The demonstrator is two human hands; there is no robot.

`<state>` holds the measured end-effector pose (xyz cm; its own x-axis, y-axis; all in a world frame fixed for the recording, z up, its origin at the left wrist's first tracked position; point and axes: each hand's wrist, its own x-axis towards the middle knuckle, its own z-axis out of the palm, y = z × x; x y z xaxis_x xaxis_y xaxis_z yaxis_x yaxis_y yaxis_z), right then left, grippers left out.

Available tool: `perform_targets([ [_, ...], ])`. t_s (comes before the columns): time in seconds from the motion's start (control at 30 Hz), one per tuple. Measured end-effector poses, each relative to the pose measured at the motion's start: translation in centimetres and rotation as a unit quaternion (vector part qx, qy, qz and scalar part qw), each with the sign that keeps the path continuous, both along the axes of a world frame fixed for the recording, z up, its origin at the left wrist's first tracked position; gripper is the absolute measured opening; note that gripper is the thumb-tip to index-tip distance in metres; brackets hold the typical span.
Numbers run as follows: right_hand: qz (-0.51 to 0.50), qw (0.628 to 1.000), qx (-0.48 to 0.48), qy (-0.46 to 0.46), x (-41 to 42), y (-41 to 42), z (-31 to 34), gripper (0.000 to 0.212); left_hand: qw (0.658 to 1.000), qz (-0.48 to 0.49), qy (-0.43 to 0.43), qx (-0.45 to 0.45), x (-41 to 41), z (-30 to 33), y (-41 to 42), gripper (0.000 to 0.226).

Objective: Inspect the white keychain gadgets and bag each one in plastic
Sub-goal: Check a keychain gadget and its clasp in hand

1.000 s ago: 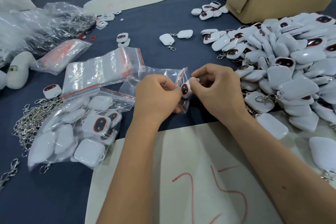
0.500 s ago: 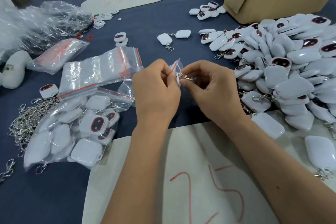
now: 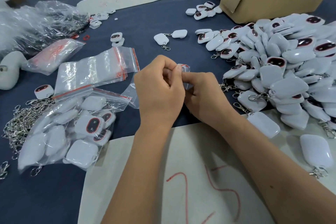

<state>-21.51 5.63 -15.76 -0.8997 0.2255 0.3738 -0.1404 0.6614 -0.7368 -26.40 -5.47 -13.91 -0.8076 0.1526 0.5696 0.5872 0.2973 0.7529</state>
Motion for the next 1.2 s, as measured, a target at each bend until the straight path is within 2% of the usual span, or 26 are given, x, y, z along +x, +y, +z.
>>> perform_targets([
  [0.1, -0.08, 0.995, 0.002, 0.063, -0.1, 0.0, 0.0, 0.008, 1.0, 0.013, 0.002, 0.01, 0.1, 0.0, 0.1, 0.016],
  [0.2, -0.041, 0.998, 0.036, 0.018, -0.1, 0.1, 0.0, 0.019, 1.0, 0.006, -0.003, 0.009, 0.4, -0.1, 0.4, 0.016],
  [0.27, -0.054, 0.997, 0.041, 0.026, 0.1, -0.3, 0.2, 0.024, 1.0, 0.004, -0.016, 0.005, 0.5, -0.3, 0.6, 0.017],
  [0.37, -0.223, 0.969, 0.064, 0.084, 0.5, 0.2, 0.5, 0.013, 0.997, -0.01, -0.068, -0.026, 0.2, -1.0, 0.4, 0.022],
  [0.43, -0.341, 0.928, 0.14, 0.062, 0.8, 1.2, 0.8, 0.017, 0.99, -0.041, -0.117, -0.066, 0.1, -1.4, 0.4, 0.024],
  [0.47, -0.366, 0.914, 0.172, 0.023, 0.8, 1.7, 0.8, 0.023, 0.986, -0.054, -0.133, -0.083, 0.2, -1.5, 0.4, 0.024],
  [0.57, -0.333, 0.917, 0.202, -0.082, 0.7, 2.1, 0.7, 0.038, 0.984, -0.05, -0.125, -0.118, 0.5, -1.4, 0.7, 0.016],
  [0.73, -0.242, 0.959, 0.14, -0.05, 0.3, 1.0, 0.5, 0.031, 0.974, -0.036, -0.107, -0.195, 0.2, -1.4, 0.5, 0.005],
  [0.8, -0.257, 0.955, 0.148, -0.018, 0.4, 0.8, 0.5, 0.026, 0.969, -0.018, -0.107, -0.221, -0.1, -1.6, 0.3, 0.013],
  [0.87, -0.306, 0.934, 0.182, -0.021, 0.6, 1.0, 0.6, 0.026, 0.967, 0.005, -0.106, -0.23, -0.2, -1.7, 0.1, 0.019],
  [0.93, -0.323, 0.916, 0.221, -0.091, 0.6, 1.3, 0.6, 0.033, 0.973, 0.01, -0.089, -0.21, -0.1, -1.5, 0.0, 0.014],
  [1.0, -0.298, 0.916, 0.235, -0.132, 0.4, 1.3, 0.4, 0.037, 0.985, -0.022, -0.088, -0.145, 0.2, -1.2, 0.1, 0.011],
  [1.07, -0.263, 0.935, 0.21, -0.108, 0.3, 1.2, 0.3, 0.037, 0.987, -0.06, -0.099, -0.108, 0.6, -0.9, 0.4, 0.012],
  [1.2, -0.226, 0.96, 0.151, -0.064, 0.2, 0.8, 0.1, 0.037, 0.983, -0.07, -0.111, -0.128, 0.5, -1.2, 0.6, 0.005],
])
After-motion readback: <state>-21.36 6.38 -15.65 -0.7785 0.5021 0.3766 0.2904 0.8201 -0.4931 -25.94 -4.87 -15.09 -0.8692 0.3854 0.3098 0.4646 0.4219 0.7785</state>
